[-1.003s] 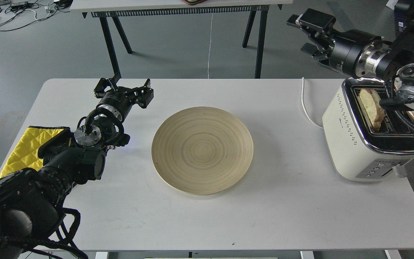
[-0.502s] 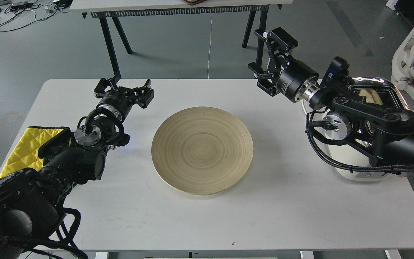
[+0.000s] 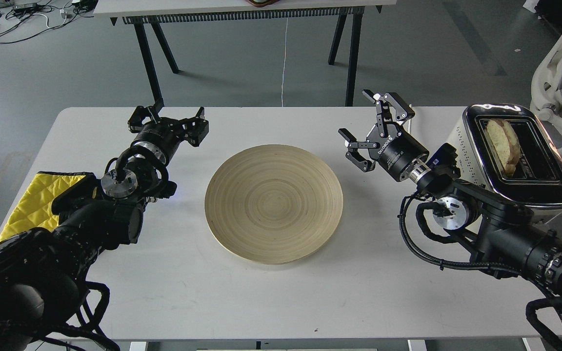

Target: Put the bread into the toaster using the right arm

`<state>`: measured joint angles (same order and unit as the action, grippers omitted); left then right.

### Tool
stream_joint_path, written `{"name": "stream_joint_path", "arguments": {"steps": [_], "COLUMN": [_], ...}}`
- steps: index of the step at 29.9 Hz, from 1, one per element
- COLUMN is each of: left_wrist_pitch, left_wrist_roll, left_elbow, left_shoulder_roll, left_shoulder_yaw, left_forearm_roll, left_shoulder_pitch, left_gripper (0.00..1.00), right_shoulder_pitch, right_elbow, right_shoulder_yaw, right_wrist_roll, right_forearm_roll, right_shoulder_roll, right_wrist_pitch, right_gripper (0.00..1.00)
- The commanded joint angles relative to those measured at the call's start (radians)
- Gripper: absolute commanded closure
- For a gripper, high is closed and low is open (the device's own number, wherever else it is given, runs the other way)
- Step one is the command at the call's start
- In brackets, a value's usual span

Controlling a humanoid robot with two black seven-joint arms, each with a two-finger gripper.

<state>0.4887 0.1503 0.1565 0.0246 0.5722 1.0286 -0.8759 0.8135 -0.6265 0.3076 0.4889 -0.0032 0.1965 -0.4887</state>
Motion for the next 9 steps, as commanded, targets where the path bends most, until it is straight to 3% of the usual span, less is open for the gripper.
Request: {"name": "stream_joint_path", "arguments": {"steps": [1,9], "left_wrist_pitch": [0.0,0.0], "left_wrist_roll": [0.0,0.0], "left_elbow": [0.0,0.0], "left_shoulder_roll": [0.0,0.0], "left_shoulder_yaw": [0.0,0.0], "left_forearm_roll": [0.001,-0.001], "left_shoulder_pitch": [0.0,0.0], "left_gripper": [0.0,0.0], "right_shoulder_pitch": [-0.002,0.001], "right_elbow": [-0.004,-0.004], "right_shoulder_yaw": [0.005,0.008], "right_wrist_roll": [0.0,0.0], "right_forearm_roll": [0.0,0.0], "right_shoulder_roll": [-0.002,-0.002], "right_wrist_pitch": [0.0,0.0], "right_gripper": [0.01,0.01]}}
